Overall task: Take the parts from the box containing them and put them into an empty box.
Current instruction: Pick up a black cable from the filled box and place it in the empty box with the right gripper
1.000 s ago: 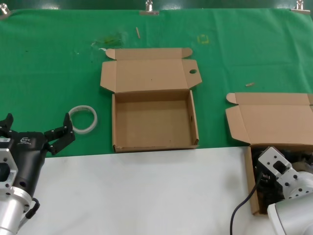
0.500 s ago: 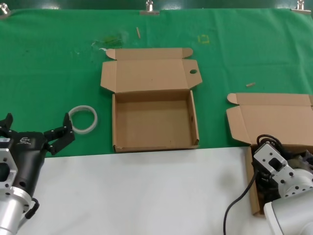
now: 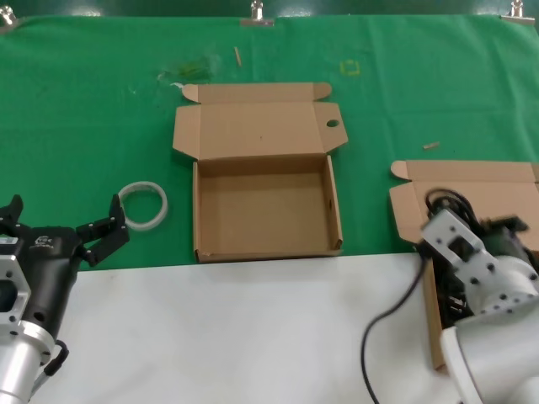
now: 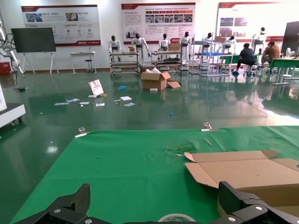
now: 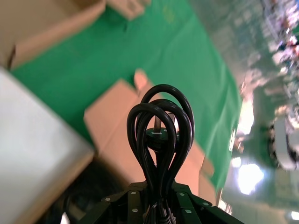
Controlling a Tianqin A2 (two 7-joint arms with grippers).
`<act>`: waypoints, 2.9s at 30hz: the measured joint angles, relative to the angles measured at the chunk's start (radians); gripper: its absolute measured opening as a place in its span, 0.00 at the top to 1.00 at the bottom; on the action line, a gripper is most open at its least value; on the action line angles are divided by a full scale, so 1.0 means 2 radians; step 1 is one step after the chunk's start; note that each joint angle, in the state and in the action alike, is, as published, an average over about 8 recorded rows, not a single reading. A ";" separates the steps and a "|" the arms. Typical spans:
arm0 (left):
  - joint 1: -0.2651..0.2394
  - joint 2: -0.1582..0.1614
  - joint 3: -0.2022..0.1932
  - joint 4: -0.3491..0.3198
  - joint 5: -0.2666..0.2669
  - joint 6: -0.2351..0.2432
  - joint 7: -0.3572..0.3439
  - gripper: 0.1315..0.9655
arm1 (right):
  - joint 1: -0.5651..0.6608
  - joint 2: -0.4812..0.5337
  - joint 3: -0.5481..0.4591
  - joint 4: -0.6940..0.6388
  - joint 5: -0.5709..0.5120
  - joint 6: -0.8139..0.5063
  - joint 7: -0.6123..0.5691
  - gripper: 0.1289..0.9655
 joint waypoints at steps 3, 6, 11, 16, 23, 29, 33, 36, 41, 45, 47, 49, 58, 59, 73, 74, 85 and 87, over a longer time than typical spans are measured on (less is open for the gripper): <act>0.000 0.000 0.000 0.000 0.000 0.000 0.000 0.00 | 0.020 0.000 -0.021 -0.006 0.001 -0.004 0.007 0.92; 0.000 0.000 0.000 0.000 0.000 0.000 0.000 0.00 | 0.048 0.000 -0.045 -0.034 0.002 -0.021 0.017 0.92; 0.000 0.000 0.000 0.000 0.000 0.000 0.000 0.00 | 0.109 0.000 -0.084 -0.121 0.009 -0.070 0.031 0.92; 0.000 0.000 0.000 0.000 0.000 0.000 0.000 0.00 | 0.180 0.000 -0.137 -0.237 0.016 -0.128 0.067 0.92; 0.000 0.000 0.000 0.000 0.000 0.000 0.000 0.00 | 0.273 0.000 -0.266 -0.371 0.018 -0.186 0.195 0.92; 0.000 0.000 0.000 0.000 0.000 0.000 0.000 0.00 | 0.323 0.001 -0.375 -0.418 0.019 -0.204 0.306 0.92; 0.000 0.000 0.000 0.000 0.000 0.000 0.000 0.00 | 0.341 0.001 -0.432 -0.423 0.019 -0.200 0.366 0.92; 0.000 0.000 0.000 0.000 0.000 0.000 0.000 0.00 | 0.344 0.001 -0.459 -0.420 0.019 -0.193 0.399 0.92; 0.000 0.000 0.000 0.000 0.000 0.000 0.000 0.00 | 0.331 0.001 -0.471 -0.405 0.019 -0.181 0.424 0.92; 0.000 0.000 0.000 0.000 0.000 0.000 0.000 0.00 | 0.310 0.002 -0.455 -0.389 0.019 -0.178 0.424 0.92; 0.000 0.000 0.000 0.000 0.000 0.000 0.000 0.00 | 0.299 0.002 -0.442 -0.379 0.019 -0.179 0.419 0.92; 0.000 0.000 0.000 0.000 0.000 0.000 0.000 0.00 | 0.287 0.003 -0.427 -0.370 0.019 -0.182 0.412 0.92; 0.000 0.000 0.000 0.000 0.000 0.000 0.000 0.00 | 0.251 0.006 -0.372 -0.341 0.019 -0.189 0.377 0.92; 0.000 0.000 0.000 0.000 0.000 0.000 0.000 0.00 | 0.248 0.007 -0.367 -0.339 0.019 -0.191 0.375 0.92; 0.000 0.000 0.000 0.000 0.000 0.000 0.000 0.00 | 0.235 0.016 -0.350 -0.332 0.019 -0.221 0.395 0.92; 0.000 0.000 0.000 0.000 0.000 0.000 0.000 0.00 | 0.236 0.017 -0.351 -0.332 0.019 -0.222 0.397 0.92; 0.000 0.000 0.000 0.000 0.000 0.000 0.000 0.00 | 0.234 0.020 -0.356 -0.337 0.019 -0.236 0.415 0.92; 0.000 0.000 0.000 0.000 0.000 0.000 0.000 0.00 | 0.235 0.020 -0.357 -0.339 0.019 -0.239 0.419 0.92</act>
